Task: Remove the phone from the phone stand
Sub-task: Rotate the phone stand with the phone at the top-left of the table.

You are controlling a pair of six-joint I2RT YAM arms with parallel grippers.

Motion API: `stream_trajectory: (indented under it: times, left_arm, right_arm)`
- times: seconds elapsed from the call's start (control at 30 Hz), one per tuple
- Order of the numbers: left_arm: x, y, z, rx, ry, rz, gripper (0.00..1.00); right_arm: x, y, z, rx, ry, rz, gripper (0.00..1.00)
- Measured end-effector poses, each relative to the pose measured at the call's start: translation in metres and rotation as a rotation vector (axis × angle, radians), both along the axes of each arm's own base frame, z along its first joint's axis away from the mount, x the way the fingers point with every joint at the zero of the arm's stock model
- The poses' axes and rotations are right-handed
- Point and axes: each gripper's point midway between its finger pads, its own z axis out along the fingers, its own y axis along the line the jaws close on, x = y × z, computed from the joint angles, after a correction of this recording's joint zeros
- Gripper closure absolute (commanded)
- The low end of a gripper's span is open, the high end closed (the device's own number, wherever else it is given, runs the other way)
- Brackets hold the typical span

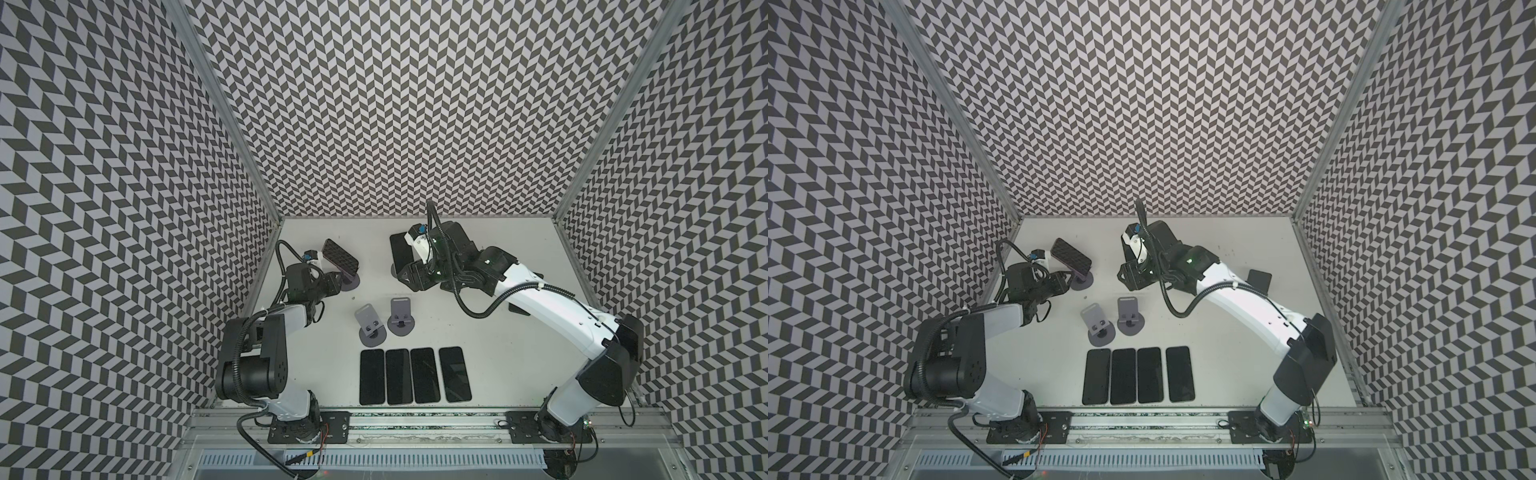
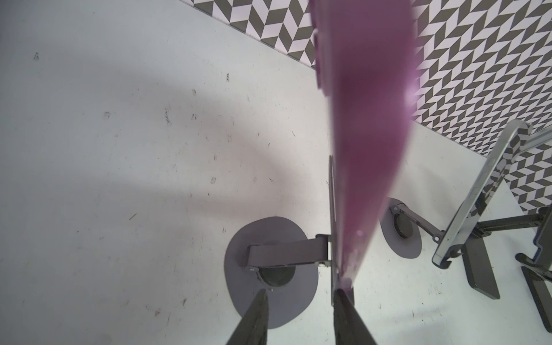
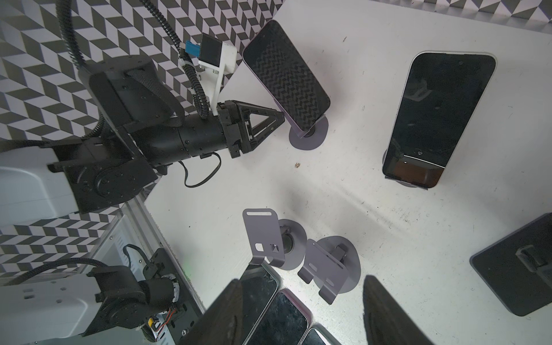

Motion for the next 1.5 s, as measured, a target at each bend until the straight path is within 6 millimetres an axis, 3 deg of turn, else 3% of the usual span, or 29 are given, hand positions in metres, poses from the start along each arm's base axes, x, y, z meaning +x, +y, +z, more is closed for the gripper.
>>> stream_trajectory:
  times: [1.0,1.2,1.5]
  left_arm:
    - [0.025,0.039,-0.005,-0.02,0.011,0.09,0.62]
    - [0.036,0.043,0.002,-0.018,-0.01,0.093,0.62]
    - [0.033,0.063,0.014,0.012,-0.015,0.168,0.58]
  right_arm:
    - [0.0,0.0,-0.005,-0.008,0.007,0.0,0.39]
    - [-0.001,-0.002,-0.01,-0.02,0.017,-0.002,0.38]
    - [-0.002,-0.004,-0.017,-0.041,0.035,-0.005,0.38]
